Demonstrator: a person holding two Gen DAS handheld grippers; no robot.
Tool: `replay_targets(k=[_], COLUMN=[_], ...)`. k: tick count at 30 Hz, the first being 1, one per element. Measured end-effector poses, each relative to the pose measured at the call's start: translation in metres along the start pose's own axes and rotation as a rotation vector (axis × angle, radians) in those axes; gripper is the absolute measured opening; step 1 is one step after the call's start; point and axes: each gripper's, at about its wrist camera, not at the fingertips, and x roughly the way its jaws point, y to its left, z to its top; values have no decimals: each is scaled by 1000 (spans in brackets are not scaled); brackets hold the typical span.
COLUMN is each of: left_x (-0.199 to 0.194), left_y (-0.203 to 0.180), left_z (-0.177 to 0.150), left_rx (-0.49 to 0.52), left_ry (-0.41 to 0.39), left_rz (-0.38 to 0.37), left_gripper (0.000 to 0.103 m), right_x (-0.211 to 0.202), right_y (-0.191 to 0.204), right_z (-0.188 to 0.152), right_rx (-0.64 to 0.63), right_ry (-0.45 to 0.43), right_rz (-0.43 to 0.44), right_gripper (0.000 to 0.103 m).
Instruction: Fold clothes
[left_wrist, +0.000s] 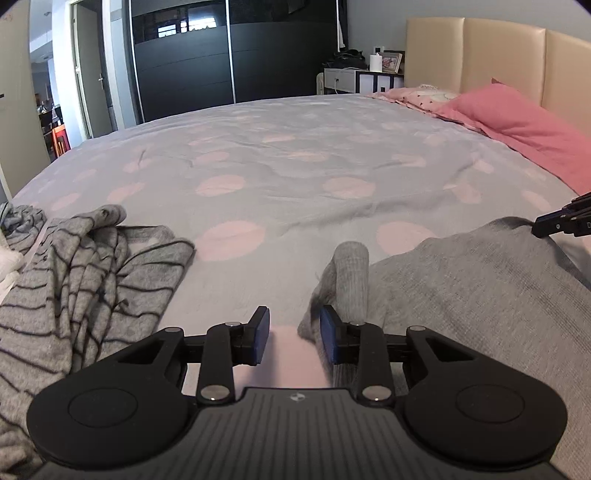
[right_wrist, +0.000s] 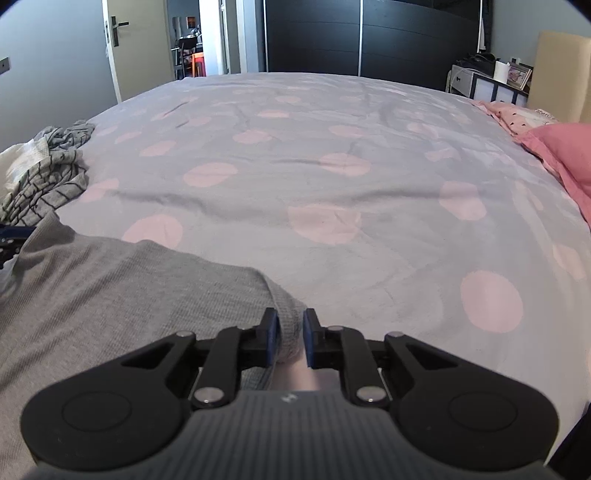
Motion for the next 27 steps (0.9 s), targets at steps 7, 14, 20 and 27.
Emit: replay_targets(k=[7,14,20,27], left_x=[3,-44,-64,-59], left_y=[-9,14,25,45], left_z=[14,36,50,53], left_rx=[-22,3,60,76], left_ry=[-21,-106,-114,-82], left_rz=[13,-2,37,139], left_gripper=[0,0,0,0], right_x=[-1,-42,-62,-76], right_y=[-8,-37,-41,-9], right_z=[-2,13,33,51], right_rx=[58,96,-1,-418], right_ry=[-25,-100,-105,-233], right_rz=[28,140,53,-36], right_gripper=[5,3,2,2])
